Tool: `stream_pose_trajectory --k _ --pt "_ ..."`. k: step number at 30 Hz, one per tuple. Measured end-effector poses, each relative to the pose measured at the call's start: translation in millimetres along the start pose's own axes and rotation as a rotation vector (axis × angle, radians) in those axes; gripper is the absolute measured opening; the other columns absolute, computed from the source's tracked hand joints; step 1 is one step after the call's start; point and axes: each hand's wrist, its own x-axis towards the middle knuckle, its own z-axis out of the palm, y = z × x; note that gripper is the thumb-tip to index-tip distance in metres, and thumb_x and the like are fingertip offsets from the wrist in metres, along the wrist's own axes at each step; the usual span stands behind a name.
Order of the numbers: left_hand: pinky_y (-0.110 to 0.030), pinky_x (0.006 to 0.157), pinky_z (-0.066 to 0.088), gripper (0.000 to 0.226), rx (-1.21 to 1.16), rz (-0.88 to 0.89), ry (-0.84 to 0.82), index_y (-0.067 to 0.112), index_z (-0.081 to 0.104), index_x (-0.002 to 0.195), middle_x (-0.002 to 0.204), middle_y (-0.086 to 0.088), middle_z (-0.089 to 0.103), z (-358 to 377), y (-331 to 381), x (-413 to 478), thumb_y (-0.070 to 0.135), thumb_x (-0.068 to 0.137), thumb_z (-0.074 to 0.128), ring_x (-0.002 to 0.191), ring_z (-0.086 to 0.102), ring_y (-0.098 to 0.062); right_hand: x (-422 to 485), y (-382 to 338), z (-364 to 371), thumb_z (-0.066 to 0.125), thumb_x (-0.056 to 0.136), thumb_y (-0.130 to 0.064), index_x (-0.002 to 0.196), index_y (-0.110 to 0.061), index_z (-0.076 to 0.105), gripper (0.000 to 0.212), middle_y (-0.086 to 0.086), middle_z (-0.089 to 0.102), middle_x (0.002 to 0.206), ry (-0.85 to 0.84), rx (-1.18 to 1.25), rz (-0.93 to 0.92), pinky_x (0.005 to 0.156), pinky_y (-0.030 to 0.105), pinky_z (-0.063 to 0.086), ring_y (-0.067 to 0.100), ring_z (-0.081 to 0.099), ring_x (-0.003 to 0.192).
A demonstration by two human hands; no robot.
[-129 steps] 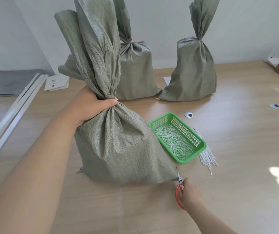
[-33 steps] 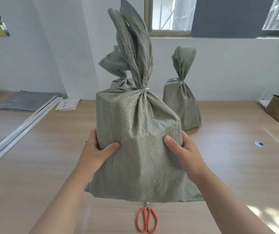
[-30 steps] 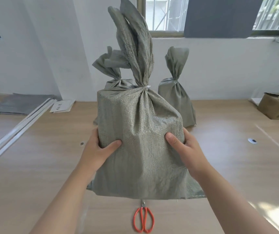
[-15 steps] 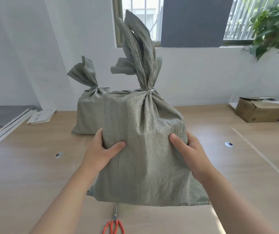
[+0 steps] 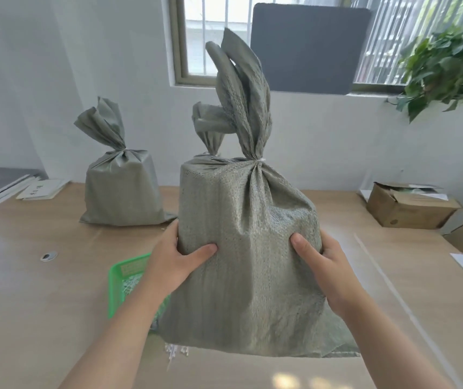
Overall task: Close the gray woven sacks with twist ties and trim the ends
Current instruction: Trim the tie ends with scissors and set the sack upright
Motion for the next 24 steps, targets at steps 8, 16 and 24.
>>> stream_pose_trajectory --k 8,16,24 --pt "-0.046 0.089 0.057 0.053 0.020 0.058 0.015 0.050 0.063 0.102 0.105 0.017 0.074 68 -4 24 0.059 0.054 0.083 0.100 0.069 -0.007 12 13 -56 0.075 0.066 -0.063 0.118 -0.028 0.065 0.063 -0.001 0.073 0.114 0.126 -0.034 -0.029 0.090 0.044 0.056 0.020 0.070 0.106" --pt "-0.040 0.088 0.059 0.062 -0.025 -0.010 -0.015 0.038 0.065 0.107 0.104 0.015 0.075 135 3 42 0.055 0.051 0.085 0.097 0.071 -0.004 34 28 -119 0.072 0.073 -0.062 0.118 -0.034 0.066 0.054 -0.003 0.072 0.115 0.170 -0.089 -0.036 0.090 0.042 0.055 0.019 0.068 0.109" --pt "-0.034 0.097 0.054 0.091 -0.010 -0.063 -0.058 0.040 0.052 0.129 0.129 0.008 0.063 253 -4 93 0.065 0.050 0.091 0.118 0.063 -0.006 98 49 -232 0.066 0.083 -0.045 0.111 -0.041 0.064 0.028 -0.018 0.072 0.106 0.112 -0.146 -0.051 0.084 0.031 0.051 -0.001 0.066 0.100"
